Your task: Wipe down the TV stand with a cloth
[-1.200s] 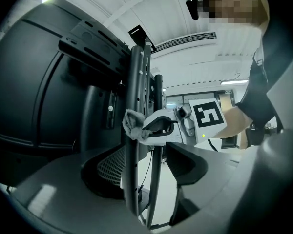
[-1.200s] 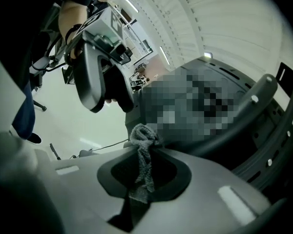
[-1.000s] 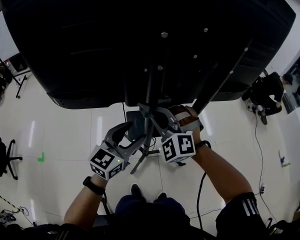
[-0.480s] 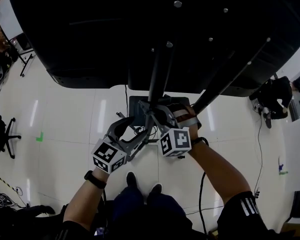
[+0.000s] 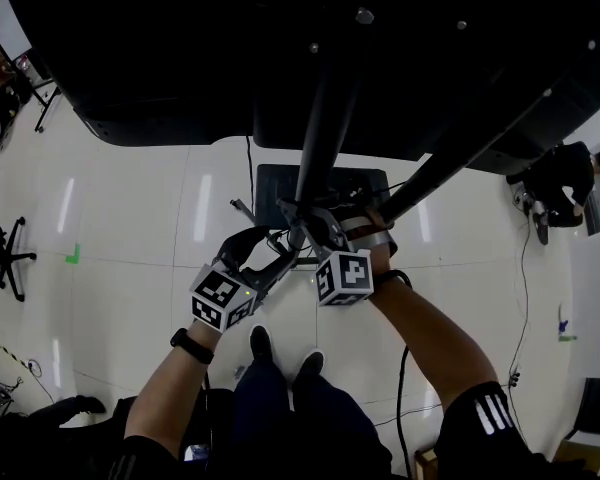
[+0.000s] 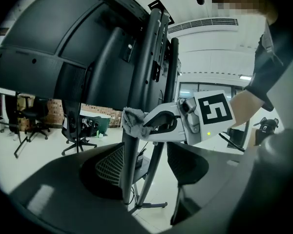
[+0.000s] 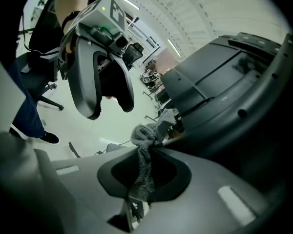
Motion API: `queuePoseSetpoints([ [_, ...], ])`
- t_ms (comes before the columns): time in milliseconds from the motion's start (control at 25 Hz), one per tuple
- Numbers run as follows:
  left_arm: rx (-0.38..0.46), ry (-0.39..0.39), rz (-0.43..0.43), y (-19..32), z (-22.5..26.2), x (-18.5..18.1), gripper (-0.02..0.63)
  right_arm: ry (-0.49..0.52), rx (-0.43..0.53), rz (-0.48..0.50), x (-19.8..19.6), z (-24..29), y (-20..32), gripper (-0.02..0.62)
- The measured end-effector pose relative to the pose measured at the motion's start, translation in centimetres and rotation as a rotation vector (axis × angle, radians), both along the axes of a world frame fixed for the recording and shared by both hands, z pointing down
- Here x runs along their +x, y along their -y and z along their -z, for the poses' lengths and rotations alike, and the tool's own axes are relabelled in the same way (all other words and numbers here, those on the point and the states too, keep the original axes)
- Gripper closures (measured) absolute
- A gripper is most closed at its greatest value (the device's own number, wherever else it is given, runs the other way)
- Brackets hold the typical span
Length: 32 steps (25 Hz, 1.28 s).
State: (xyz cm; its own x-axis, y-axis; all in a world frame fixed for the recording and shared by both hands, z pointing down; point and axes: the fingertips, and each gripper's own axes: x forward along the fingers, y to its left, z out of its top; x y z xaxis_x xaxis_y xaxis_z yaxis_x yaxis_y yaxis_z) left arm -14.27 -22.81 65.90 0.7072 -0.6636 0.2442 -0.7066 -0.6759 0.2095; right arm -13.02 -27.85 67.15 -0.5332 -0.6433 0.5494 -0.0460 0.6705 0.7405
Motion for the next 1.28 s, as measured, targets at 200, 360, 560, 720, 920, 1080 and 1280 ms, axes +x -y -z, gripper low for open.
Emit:
queuePoseSetpoints([
  [200, -0.048, 0.005, -0.001, 0.4, -5.0, 0.2, 0.304, -0.017, -0.029, -0.013, -0.1, -5.3, -0.1, 0.561],
  [360, -0.08, 0.006, 0.002, 0.9, -8.5, 0.4, 0.302, -0.026, -0.04, -0.026, -0.1, -9.0, 0.0, 0.561],
  [560, -0.115, 0.021, 0.003, 1.5, -13.1, 0.7, 0.302, -0.06, -0.068, -0.025, 0.1, -14.6, 0.1, 0.561],
  [720, -0.149, 0.028, 0.008, 1.9, -16.8, 0.6, 0.301, -0.072, -0.099, -0.034, 0.1, -18.9, 0.1, 0.561],
  [920, -0.183, 0.045, 0.009, 2.0, -20.6, 0.7, 0.299, -0.099, -0.134, -0.039, 0.2, -23.8, -0.1, 0.561],
  [1080, -0.191, 0.062, 0.012, 2.5, -23.0, 0.5, 0.299, -0.1, -0.172, -0.064, 0.4, -26.8, 0.0, 0.561],
  [1280, -0.223, 0.079, 0.002, 2.5, -25.5, 0.6, 0.298, -0.152, -0.195, -0.066, 0.7, -30.4, 0.0, 0.561],
])
